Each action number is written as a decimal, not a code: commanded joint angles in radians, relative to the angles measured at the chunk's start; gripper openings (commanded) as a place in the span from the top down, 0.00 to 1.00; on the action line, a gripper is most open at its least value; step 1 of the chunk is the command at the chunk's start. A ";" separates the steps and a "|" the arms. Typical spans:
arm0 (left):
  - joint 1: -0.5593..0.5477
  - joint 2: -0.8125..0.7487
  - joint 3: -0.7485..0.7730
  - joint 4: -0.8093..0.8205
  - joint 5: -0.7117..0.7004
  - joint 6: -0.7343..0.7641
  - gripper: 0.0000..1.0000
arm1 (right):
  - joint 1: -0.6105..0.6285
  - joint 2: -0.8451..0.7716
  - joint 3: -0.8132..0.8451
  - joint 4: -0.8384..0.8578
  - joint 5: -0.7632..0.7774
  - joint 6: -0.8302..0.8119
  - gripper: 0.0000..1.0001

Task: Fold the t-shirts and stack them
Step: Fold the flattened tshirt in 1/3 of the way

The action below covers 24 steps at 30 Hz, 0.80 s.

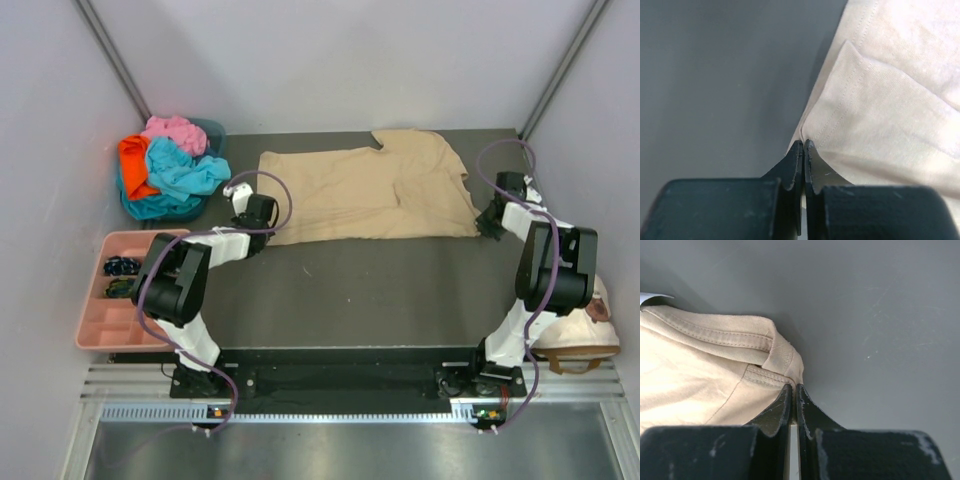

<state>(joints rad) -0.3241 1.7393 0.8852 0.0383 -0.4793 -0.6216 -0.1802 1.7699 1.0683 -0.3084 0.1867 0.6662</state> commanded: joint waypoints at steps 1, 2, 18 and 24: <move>0.043 -0.035 -0.008 -0.021 -0.015 0.008 1.00 | -0.036 -0.038 0.005 -0.011 0.045 0.012 1.00; 0.048 -0.032 -0.006 -0.023 -0.015 0.010 1.00 | -0.038 -0.038 0.004 -0.014 0.046 0.012 1.00; 0.065 -0.037 0.003 -0.071 -0.015 0.011 1.00 | -0.062 -0.064 -0.008 -0.021 0.072 0.019 1.00; 0.065 -0.072 -0.015 -0.097 -0.001 -0.001 0.95 | -0.064 -0.069 -0.010 -0.028 0.079 0.021 1.00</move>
<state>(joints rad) -0.2771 1.7287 0.8841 0.0170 -0.4484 -0.6231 -0.2123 1.7531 1.0664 -0.3290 0.1909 0.6846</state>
